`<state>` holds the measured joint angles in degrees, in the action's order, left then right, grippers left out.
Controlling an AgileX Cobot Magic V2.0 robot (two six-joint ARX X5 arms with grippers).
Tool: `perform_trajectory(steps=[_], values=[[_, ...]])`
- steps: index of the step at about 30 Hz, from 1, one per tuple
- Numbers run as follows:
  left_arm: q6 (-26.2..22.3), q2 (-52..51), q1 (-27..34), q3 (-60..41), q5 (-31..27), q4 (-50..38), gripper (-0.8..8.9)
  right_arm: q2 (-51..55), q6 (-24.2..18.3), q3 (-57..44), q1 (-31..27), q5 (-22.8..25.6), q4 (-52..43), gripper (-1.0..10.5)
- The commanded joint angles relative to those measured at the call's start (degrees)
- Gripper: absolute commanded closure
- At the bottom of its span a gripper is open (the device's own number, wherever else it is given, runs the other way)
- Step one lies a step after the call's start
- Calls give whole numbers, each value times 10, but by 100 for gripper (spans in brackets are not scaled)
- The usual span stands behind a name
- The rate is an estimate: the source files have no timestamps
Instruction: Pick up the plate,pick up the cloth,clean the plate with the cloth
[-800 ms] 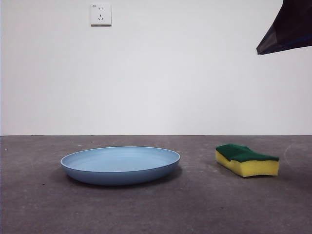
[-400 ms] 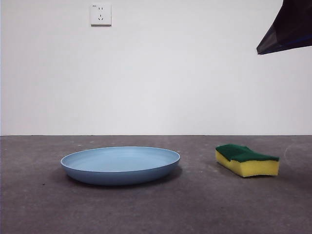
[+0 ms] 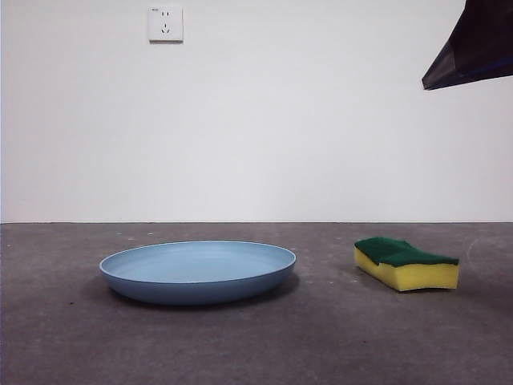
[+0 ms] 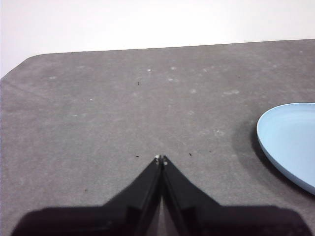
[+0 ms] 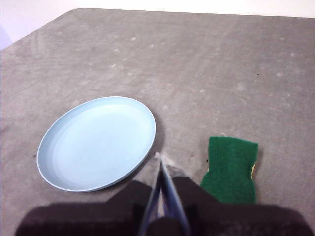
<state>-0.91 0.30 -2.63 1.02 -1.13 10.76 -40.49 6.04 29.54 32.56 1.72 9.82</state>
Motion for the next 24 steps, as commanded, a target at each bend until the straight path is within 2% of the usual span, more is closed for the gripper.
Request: perform_trajectory(steps=[1, 3, 6, 9, 15, 18, 24], values=[[-6, -1, 1, -9, 0, -3, 814, 1, -12, -3, 0, 2, -2, 946], [-7, -1, 1, -9, 0, -3, 814, 1, -13, -3, 0, 2, -2, 946], [-6, -1, 1, -9, 0, -3, 814, 14, -78, -3, -6, 14, -3, 946], [-7, -1, 1, -9, 0, -4, 814, 47, -109, -4, -43, 35, -3, 946], [-7, -1, 1, -9, -1, -4, 814, 162, -87, -43, -188, -13, -8, 946], [-7, -1, 1, -9, 0, -4, 814, 227, -77, -90, -248, -18, -10, 946], [-7, -1, 1, -9, 0, -4, 814, 336, -56, -191, -296, -18, -17, 946]])
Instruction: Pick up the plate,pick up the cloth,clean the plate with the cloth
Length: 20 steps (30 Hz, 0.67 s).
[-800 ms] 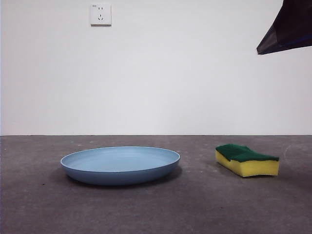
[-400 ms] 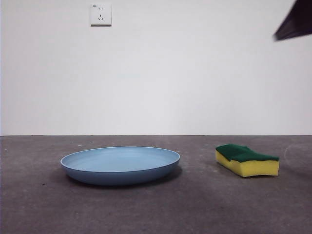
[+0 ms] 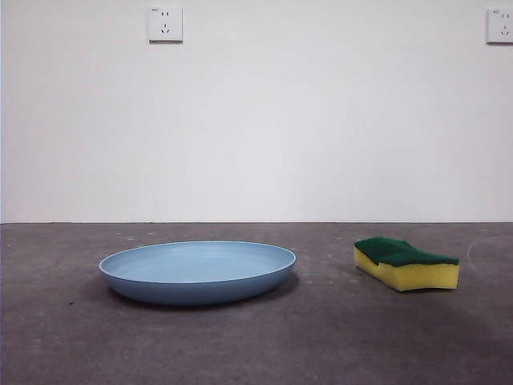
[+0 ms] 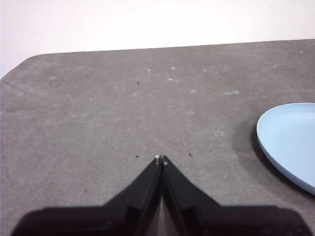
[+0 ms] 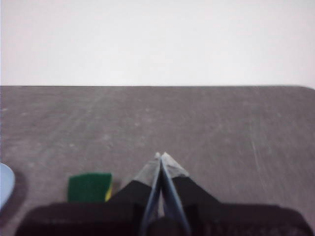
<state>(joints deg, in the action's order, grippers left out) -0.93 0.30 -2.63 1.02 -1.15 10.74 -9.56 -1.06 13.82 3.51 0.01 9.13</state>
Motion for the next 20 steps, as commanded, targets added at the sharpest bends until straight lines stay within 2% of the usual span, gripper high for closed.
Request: perform_trajectory(steps=[1, 3, 10, 20], values=[[-6, -1, 1, -9, 0, -3, 814, 38, 15, -50, -8, -1, -14, 946], [-6, -1, 1, -9, 0, -3, 814, 60, 18, -83, -8, -1, -18, 946], [-6, -1, 1, -9, 0, -4, 814, 95, 80, -135, -8, -1, 6, 946], [-6, -1, 1, -9, 0, -4, 814, 92, 89, -135, -7, 0, 11, 946]])
